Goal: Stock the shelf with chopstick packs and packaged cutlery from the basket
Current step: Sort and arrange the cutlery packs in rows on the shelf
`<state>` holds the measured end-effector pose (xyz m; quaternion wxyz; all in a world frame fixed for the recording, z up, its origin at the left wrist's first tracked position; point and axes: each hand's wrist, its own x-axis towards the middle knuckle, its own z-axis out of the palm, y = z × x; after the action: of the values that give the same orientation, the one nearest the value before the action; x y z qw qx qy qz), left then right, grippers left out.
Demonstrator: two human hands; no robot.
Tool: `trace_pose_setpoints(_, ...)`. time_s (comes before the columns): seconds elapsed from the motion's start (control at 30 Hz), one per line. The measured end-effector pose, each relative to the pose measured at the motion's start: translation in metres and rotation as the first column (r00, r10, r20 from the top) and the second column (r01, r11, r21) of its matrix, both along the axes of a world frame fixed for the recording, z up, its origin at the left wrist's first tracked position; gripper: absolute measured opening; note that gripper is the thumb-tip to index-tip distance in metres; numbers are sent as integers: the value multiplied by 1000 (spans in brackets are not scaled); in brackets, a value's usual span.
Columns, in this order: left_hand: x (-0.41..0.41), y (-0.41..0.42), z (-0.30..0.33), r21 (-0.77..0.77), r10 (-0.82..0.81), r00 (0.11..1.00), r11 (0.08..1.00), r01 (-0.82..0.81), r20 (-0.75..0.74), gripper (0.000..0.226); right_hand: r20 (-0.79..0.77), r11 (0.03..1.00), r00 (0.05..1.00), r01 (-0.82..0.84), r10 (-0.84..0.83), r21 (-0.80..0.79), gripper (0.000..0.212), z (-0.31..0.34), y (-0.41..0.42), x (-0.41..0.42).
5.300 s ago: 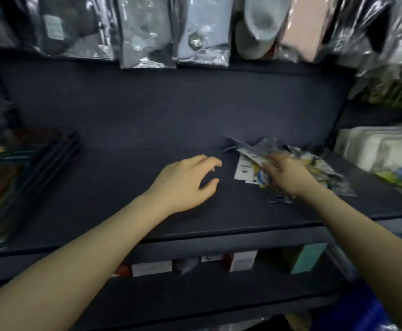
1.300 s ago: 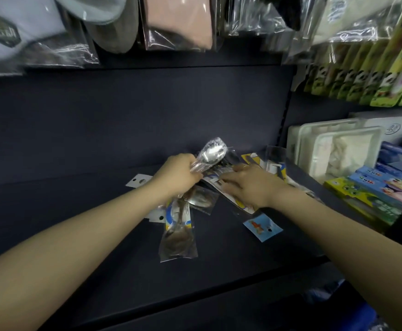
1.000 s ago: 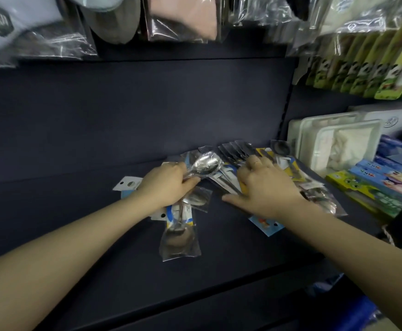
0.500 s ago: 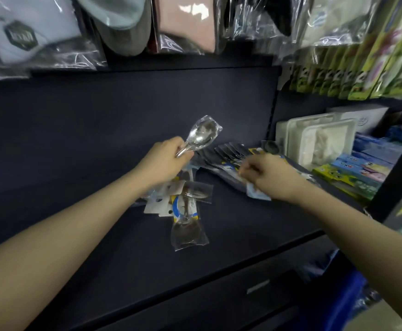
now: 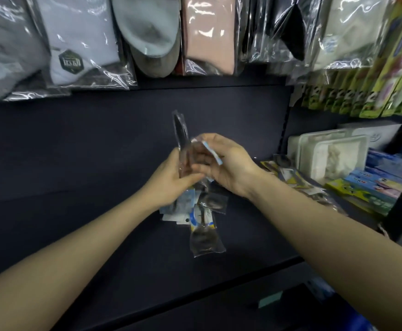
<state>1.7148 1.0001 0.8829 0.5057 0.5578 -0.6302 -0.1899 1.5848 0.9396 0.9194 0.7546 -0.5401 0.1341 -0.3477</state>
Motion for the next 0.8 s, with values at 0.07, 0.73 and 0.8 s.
trace_pose_setpoints(0.07,4,3,0,-60,42,999,997,-43,-11,38,65,997,996,-53,57,-60,21,5,0,5)
trace_pose_setpoints(0.73,21,32,-13,270,297,887,876,-401,355,30,-449,620,668,24,-593,-784,14,-41,-26,-29)
trace_pose_setpoints(0.8,7,30,-14,304,259,903,879,-368,343,37,-392,649,649,210,-652,-731,6,-37,-36,-48)
